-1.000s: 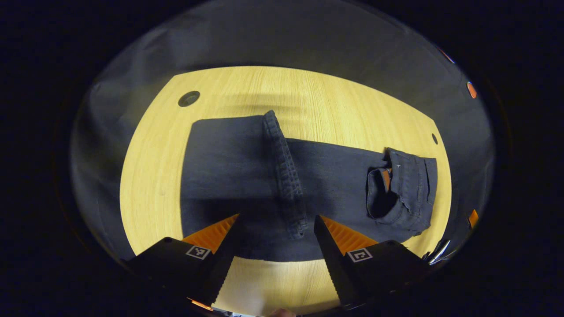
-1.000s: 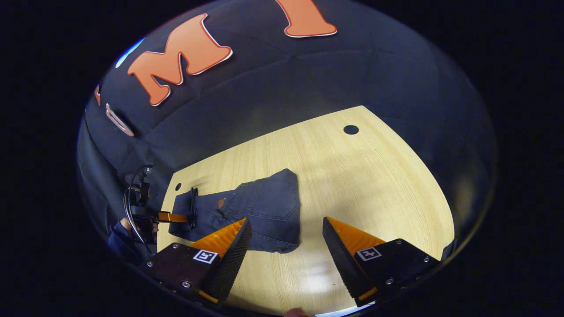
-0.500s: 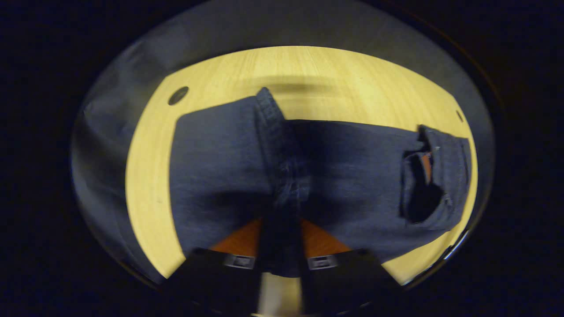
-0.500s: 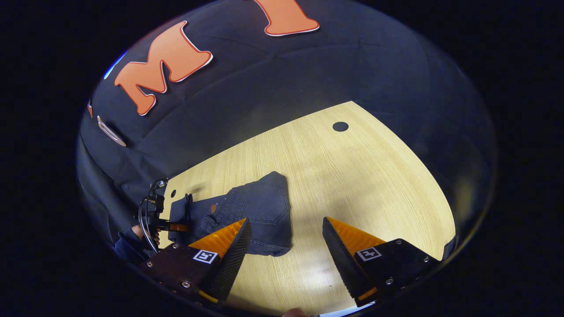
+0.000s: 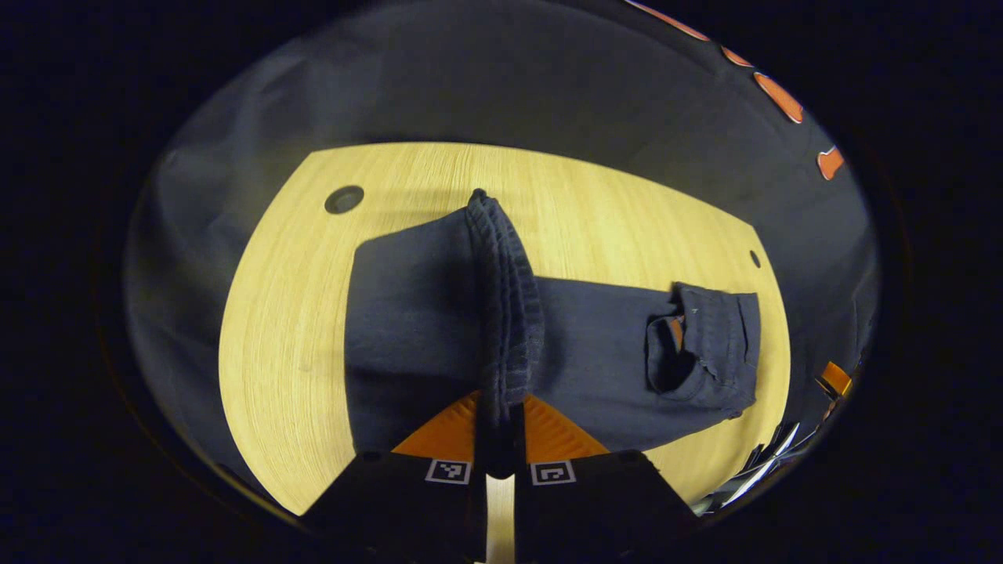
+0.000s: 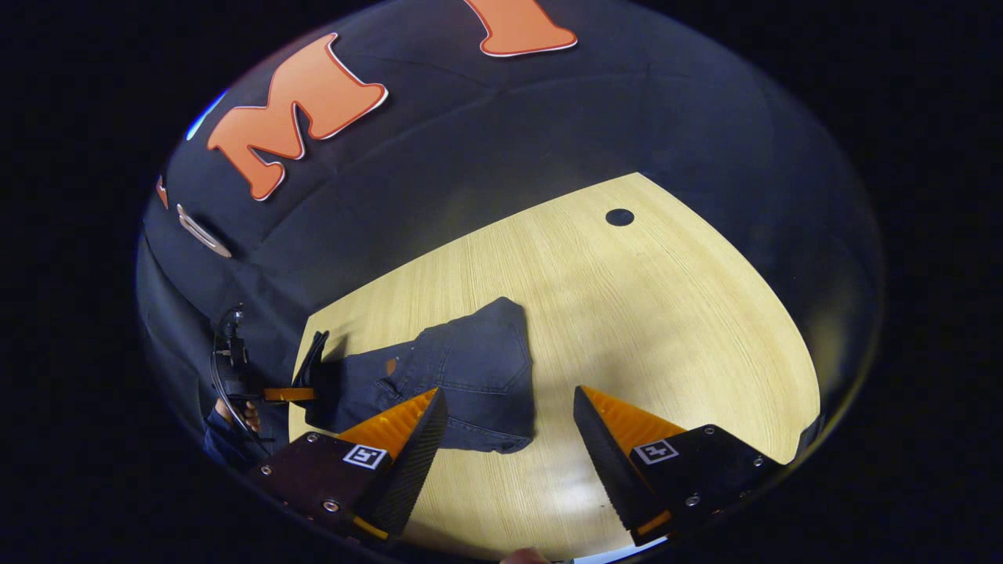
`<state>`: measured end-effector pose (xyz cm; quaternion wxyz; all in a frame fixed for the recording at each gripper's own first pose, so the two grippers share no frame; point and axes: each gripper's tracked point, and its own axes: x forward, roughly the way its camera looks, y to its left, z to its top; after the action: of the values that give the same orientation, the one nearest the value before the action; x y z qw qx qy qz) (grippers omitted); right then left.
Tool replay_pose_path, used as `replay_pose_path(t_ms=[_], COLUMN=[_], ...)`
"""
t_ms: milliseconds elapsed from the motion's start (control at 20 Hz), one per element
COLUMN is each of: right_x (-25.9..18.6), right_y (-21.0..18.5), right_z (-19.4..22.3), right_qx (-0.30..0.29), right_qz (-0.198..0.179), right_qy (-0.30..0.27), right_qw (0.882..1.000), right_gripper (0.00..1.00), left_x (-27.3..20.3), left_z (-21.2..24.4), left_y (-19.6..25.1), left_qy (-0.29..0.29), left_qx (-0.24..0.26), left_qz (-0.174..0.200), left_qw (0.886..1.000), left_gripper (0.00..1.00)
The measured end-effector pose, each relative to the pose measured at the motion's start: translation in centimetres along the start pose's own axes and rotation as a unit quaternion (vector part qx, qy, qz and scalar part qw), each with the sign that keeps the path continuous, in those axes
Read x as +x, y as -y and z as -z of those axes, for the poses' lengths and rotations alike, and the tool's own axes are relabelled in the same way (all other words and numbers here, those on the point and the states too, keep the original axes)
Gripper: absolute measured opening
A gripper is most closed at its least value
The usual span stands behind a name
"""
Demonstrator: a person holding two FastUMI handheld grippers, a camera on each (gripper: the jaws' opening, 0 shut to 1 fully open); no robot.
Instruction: Grasp the waist and the cuffs of the jeans and fold them to make the two legs overlap; first hold the waist and fold one-third of the jeans toward the cuffs, then hold the cuffs and fold the remaining one-third in the same direction to finish folding.
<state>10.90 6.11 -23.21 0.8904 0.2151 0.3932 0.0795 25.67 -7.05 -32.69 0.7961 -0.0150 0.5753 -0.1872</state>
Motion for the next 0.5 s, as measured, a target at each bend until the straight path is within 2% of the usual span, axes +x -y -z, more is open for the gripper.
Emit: replay_pose_path(t_ms=[250, 500], right_x=[-0.3, -1.1], right_y=[-1.1, -1.5], right_z=[-0.3, -0.5], right_qx=[-0.004, -0.022], right_qz=[-0.015, -0.02], right_qy=[0.007, 0.022], right_qw=[1.0, 0.999], right_gripper=[0.99, 0.99], left_x=[-3.6, -6.5], left_z=[-1.2, -2.2], left_y=[6.4, 14.8], left_qy=[0.03, 0.054], left_qx=[0.028, 0.053], left_qz=[0.063, 0.133], left_qw=[0.997, 0.988], left_gripper=[0.13, 0.13])
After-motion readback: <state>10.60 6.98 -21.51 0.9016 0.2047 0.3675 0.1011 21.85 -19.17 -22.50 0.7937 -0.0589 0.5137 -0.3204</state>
